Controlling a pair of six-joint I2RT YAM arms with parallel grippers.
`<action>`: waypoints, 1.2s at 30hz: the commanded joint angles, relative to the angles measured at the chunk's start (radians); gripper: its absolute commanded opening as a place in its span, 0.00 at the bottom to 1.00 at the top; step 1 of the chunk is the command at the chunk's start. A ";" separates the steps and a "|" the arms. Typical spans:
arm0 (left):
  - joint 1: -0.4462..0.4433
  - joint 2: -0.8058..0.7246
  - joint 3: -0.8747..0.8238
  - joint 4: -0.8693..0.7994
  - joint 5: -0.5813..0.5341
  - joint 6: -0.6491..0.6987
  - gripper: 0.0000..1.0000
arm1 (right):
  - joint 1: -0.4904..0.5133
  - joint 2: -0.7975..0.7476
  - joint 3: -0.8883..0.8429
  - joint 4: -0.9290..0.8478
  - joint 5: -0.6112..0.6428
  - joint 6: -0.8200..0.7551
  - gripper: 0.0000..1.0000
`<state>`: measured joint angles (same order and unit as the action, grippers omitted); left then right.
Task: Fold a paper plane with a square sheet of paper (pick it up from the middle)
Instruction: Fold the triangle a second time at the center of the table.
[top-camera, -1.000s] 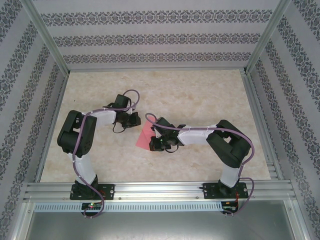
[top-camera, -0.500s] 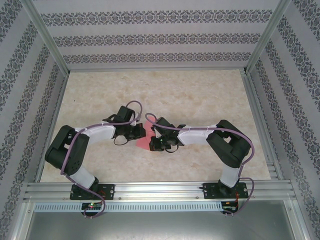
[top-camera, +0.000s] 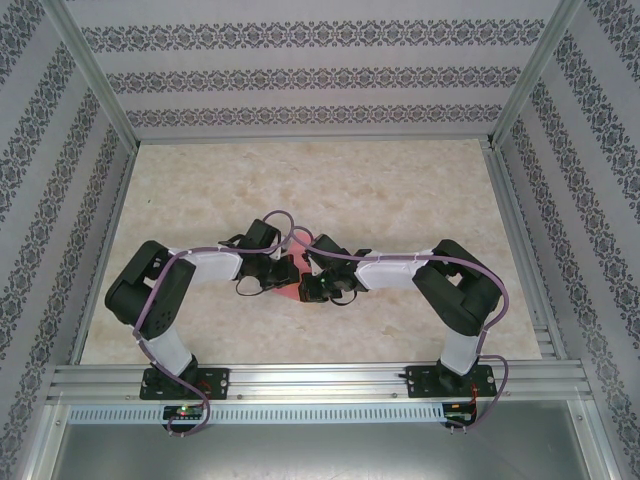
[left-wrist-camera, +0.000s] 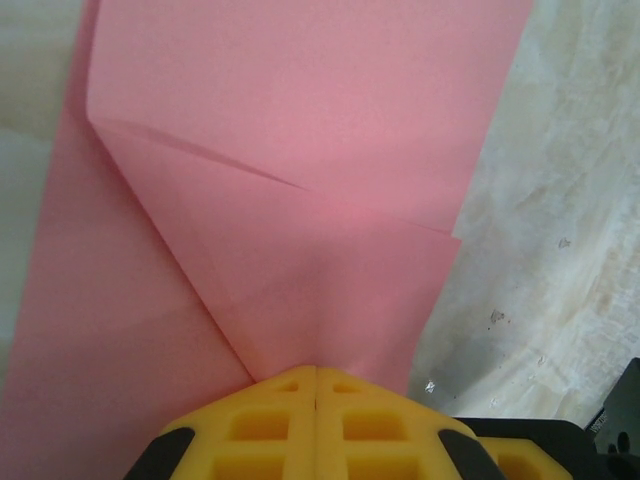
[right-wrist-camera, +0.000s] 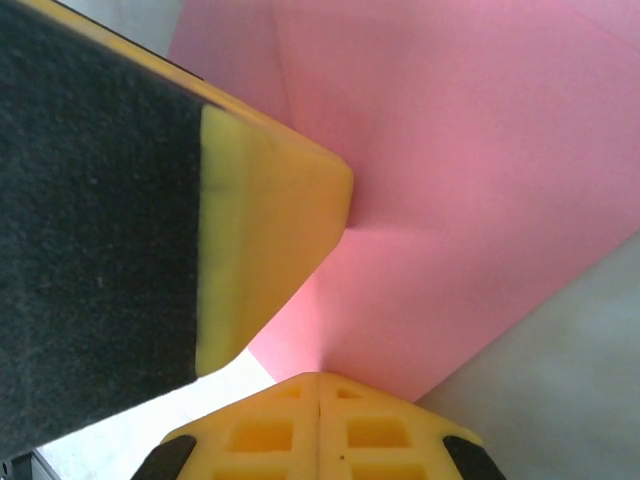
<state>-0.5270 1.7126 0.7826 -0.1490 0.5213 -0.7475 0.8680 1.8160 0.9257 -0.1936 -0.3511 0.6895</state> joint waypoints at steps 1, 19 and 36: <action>-0.015 0.036 0.016 0.002 -0.029 -0.012 0.00 | 0.007 0.094 -0.067 -0.197 0.068 0.013 0.03; 0.118 0.132 0.136 -0.080 -0.055 0.156 0.01 | 0.019 0.161 -0.073 -0.286 0.167 0.002 0.03; 0.224 0.183 0.203 -0.056 -0.034 0.207 0.02 | 0.023 0.170 -0.084 -0.288 0.167 0.001 0.02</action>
<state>-0.3481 1.8568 0.9546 -0.2752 0.6586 -0.5797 0.8692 1.8370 0.9409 -0.2260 -0.3420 0.6891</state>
